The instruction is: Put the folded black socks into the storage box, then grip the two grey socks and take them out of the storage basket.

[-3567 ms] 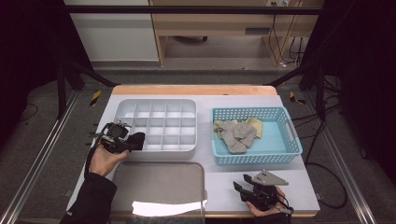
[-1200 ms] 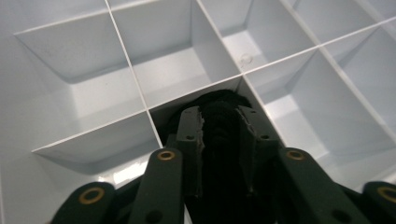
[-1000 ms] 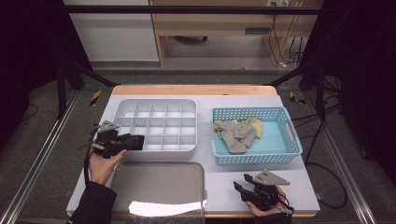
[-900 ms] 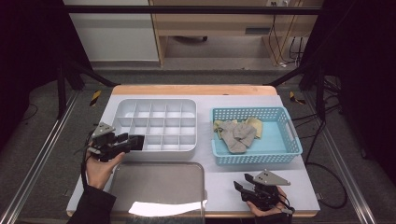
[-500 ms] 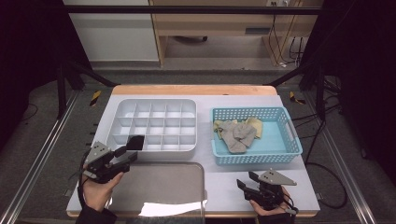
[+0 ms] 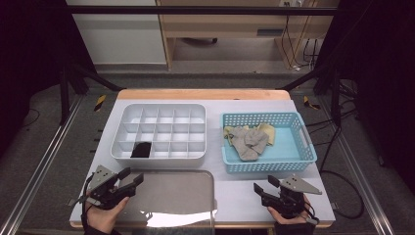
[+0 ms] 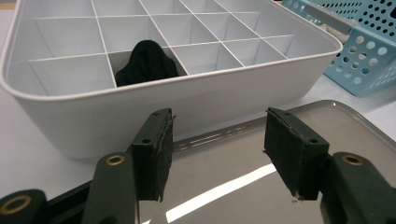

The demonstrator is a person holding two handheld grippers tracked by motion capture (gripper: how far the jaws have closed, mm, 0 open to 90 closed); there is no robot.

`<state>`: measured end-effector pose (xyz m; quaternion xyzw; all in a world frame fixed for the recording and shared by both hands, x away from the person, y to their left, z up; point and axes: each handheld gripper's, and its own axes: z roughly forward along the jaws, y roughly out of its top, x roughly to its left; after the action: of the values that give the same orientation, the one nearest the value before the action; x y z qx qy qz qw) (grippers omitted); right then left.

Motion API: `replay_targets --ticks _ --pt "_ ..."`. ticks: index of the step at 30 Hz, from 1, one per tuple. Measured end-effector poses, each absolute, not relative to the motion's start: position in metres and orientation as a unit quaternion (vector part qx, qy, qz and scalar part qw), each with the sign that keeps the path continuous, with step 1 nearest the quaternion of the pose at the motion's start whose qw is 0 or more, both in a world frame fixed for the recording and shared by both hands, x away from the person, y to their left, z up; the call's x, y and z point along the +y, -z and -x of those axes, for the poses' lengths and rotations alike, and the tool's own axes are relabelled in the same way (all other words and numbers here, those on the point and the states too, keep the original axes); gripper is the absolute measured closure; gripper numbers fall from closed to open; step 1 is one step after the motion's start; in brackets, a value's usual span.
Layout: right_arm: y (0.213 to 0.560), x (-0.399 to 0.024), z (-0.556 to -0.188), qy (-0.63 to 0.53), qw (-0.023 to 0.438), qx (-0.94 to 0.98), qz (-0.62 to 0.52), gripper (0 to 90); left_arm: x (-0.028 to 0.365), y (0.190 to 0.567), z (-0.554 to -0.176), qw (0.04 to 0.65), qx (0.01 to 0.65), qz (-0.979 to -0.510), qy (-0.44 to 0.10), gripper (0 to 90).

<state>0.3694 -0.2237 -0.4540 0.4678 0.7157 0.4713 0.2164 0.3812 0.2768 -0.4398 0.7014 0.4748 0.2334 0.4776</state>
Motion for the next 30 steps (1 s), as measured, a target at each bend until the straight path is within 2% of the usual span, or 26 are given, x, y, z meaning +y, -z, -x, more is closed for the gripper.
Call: replay_targets --ticks 13,30 --pt "0.425 -0.233 -0.376 -0.485 0.244 0.698 -0.467 35.6 0.277 0.450 -0.380 0.465 0.477 -0.707 -0.238 38.9" --pt "0.397 -0.222 -0.414 -0.485 0.258 0.691 -0.470 34.8 0.277 0.454 -0.382 0.463 0.479 -0.710 -0.225 35.7"
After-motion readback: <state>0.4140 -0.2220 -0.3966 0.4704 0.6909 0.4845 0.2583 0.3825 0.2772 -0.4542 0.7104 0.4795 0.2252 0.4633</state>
